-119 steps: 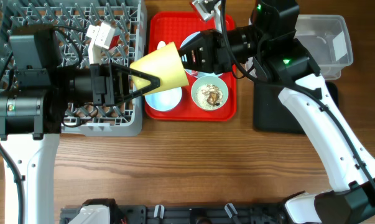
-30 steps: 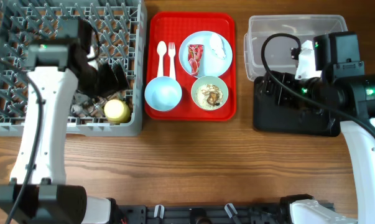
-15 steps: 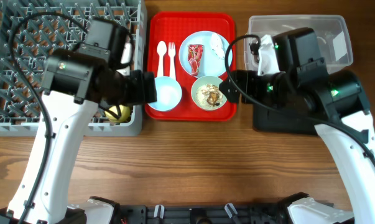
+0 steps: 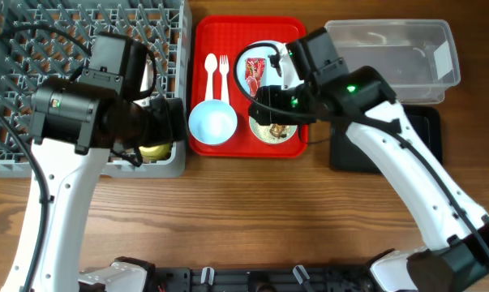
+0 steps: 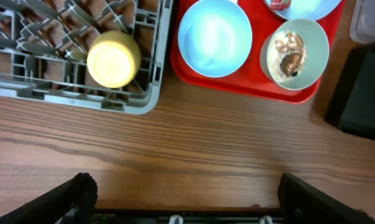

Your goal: Sort waste into correct bins and load items into the dishwasher rack

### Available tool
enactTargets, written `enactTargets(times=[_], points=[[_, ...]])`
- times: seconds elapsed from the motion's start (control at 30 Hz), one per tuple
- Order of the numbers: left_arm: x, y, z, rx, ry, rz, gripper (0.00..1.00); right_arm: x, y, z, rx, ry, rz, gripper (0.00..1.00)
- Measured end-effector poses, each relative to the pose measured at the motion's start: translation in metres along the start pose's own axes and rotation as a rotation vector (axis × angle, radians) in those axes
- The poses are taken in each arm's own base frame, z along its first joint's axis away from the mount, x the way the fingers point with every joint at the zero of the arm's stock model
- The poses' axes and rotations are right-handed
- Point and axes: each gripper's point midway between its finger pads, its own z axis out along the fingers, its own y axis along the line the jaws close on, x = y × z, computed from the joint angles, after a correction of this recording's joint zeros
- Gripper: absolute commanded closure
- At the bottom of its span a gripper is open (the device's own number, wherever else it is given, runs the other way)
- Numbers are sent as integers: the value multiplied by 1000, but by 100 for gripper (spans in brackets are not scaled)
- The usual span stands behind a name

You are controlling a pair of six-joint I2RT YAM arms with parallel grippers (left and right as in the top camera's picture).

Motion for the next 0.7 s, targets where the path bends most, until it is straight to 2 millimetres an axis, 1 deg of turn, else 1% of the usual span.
enactTargets(times=[0.03, 0.1, 0.17, 0.3, 0.33, 0.37, 0.4, 0.47, 0.6, 0.7], points=[[0, -1, 0, 2, 0, 5, 5, -2, -2, -2, 1, -6, 7, 32], [0, -5, 0, 10, -5, 17, 5, -7, -10, -12, 7, -29, 28, 31], [-2, -13, 0, 28, -21, 41, 1, -11, -18, -28, 12, -64, 51, 30], [-2, -29, 0, 57, -39, 90, 0, -12, -24, -66, 9, -141, 72, 30], [-1, -31, 0, 62, -41, 99, 0, -9, -25, -74, 13, -153, 71, 32], [-1, -34, 0, 66, -42, 106, 0, -7, -26, -76, 24, -153, 73, 34], [0, -35, 0, 68, -42, 111, 0, -4, -29, -77, 43, -150, 77, 35], [0, -36, 0, 69, -41, 115, 0, -4, -40, -73, 98, -143, 89, 42], [3, -35, 0, 63, -29, 116, 0, -8, -59, -56, 179, -115, 113, 43], [5, -34, 0, 59, -22, 115, 0, -8, -68, -40, 206, -74, 127, 43]])
